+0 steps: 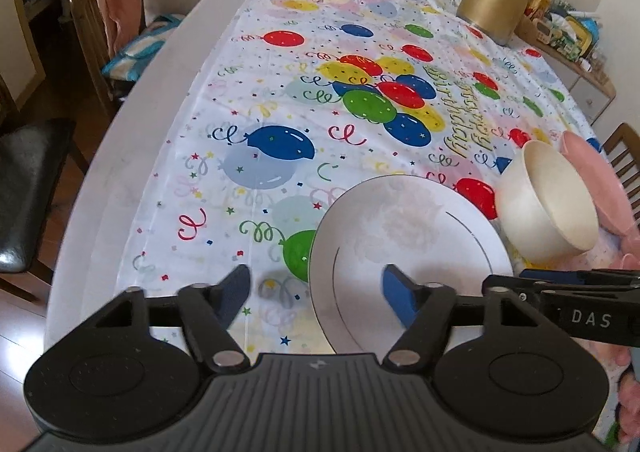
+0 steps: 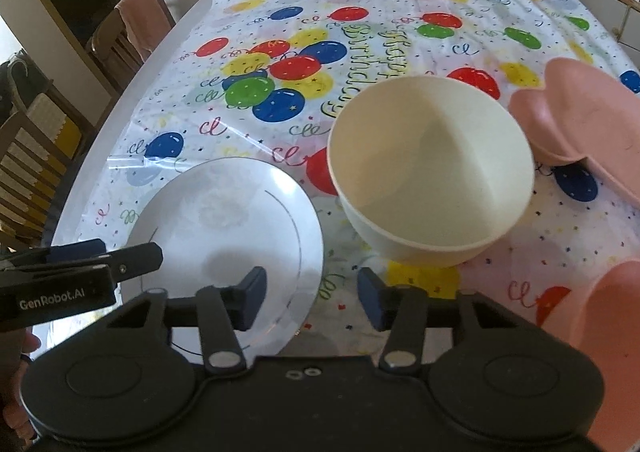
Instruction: Organize plates and bowls
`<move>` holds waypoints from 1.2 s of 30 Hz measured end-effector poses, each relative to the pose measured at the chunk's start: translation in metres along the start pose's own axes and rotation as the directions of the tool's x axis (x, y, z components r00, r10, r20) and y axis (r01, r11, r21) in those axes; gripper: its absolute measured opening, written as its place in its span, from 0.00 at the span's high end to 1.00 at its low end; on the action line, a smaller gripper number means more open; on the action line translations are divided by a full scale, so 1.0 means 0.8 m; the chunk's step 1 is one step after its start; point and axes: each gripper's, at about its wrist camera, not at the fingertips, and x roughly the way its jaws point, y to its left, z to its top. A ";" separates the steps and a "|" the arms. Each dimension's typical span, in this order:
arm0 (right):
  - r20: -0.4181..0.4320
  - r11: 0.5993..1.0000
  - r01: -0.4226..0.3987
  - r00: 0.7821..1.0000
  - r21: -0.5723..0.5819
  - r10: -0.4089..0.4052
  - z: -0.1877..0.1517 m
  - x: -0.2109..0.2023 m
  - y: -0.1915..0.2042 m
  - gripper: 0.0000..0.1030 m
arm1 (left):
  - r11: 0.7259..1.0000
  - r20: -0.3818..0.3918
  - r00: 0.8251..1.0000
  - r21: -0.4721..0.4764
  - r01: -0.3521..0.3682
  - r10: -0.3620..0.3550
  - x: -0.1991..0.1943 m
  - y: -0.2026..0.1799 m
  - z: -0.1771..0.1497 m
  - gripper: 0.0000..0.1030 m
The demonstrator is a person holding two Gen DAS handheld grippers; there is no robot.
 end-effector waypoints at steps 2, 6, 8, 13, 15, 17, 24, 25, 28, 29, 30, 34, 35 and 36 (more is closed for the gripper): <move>-0.001 1.000 -0.017 1.000 0.006 0.017 0.001 0.001 -0.002 0.62 | 1.000 -0.002 1.000 -0.013 0.020 -0.020 0.002 0.005 0.001 0.40; -0.013 0.998 -0.049 0.999 0.034 0.050 0.003 0.005 -0.009 0.72 | 0.997 -0.011 0.998 -0.041 0.058 -0.059 0.005 0.016 0.003 0.60; -0.013 0.997 -0.064 0.998 0.047 0.065 0.003 0.005 -0.012 0.75 | 0.996 -0.011 0.997 -0.048 0.069 -0.070 0.006 0.020 0.003 0.63; -0.010 0.995 -0.082 0.997 0.062 0.083 0.005 0.008 -0.014 0.81 | 0.991 -0.006 0.994 -0.085 0.107 -0.108 0.009 0.028 0.007 0.63; -0.011 0.993 -0.089 0.996 0.076 0.090 0.006 0.009 -0.017 0.82 | 0.986 -0.009 0.991 -0.103 0.133 -0.135 0.012 0.031 0.008 0.72; -0.011 0.992 -0.093 0.996 0.088 0.094 0.007 0.009 -0.020 0.85 | 0.981 -0.015 0.987 -0.116 0.159 -0.161 0.014 0.033 0.009 0.79; -0.004 0.985 -0.109 0.994 0.134 0.111 0.006 0.009 -0.028 0.89 | 0.976 -0.016 0.984 -0.125 0.176 -0.179 0.014 0.037 0.008 0.84; -0.003 0.985 -0.110 0.994 0.137 0.111 0.006 0.009 -0.028 0.89 | 0.977 -0.017 0.984 -0.120 0.175 -0.179 0.014 0.036 0.008 0.84; 0.004 0.986 -0.106 0.994 0.129 0.106 0.005 0.007 -0.026 0.90 | 0.978 -0.015 0.985 -0.115 0.171 -0.174 0.013 0.036 0.005 0.84; 0.007 0.987 -0.104 0.995 0.123 0.104 0.005 0.005 -0.025 0.90 | 0.978 -0.014 0.984 -0.118 0.173 -0.176 0.012 0.037 0.004 0.84; 0.009 0.988 -0.102 0.995 0.116 0.101 0.005 0.004 -0.024 0.90 | 0.977 -0.013 0.984 -0.122 0.176 -0.179 0.012 0.037 0.004 0.84; 0.014 0.988 -0.096 0.995 0.121 0.095 0.004 -0.002 -0.023 0.90 | 0.975 -0.005 0.982 -0.123 0.184 -0.186 0.006 0.036 0.002 0.84; 0.016 0.988 -0.095 0.995 0.124 0.093 0.003 -0.005 -0.024 0.90 | 0.975 -0.002 0.982 -0.122 0.187 -0.189 0.004 0.035 0.002 0.84; 0.020 0.987 -0.094 0.996 0.127 0.092 0.003 -0.007 -0.024 0.90 | 0.974 0.000 0.982 -0.123 0.188 -0.190 0.001 0.034 0.001 0.84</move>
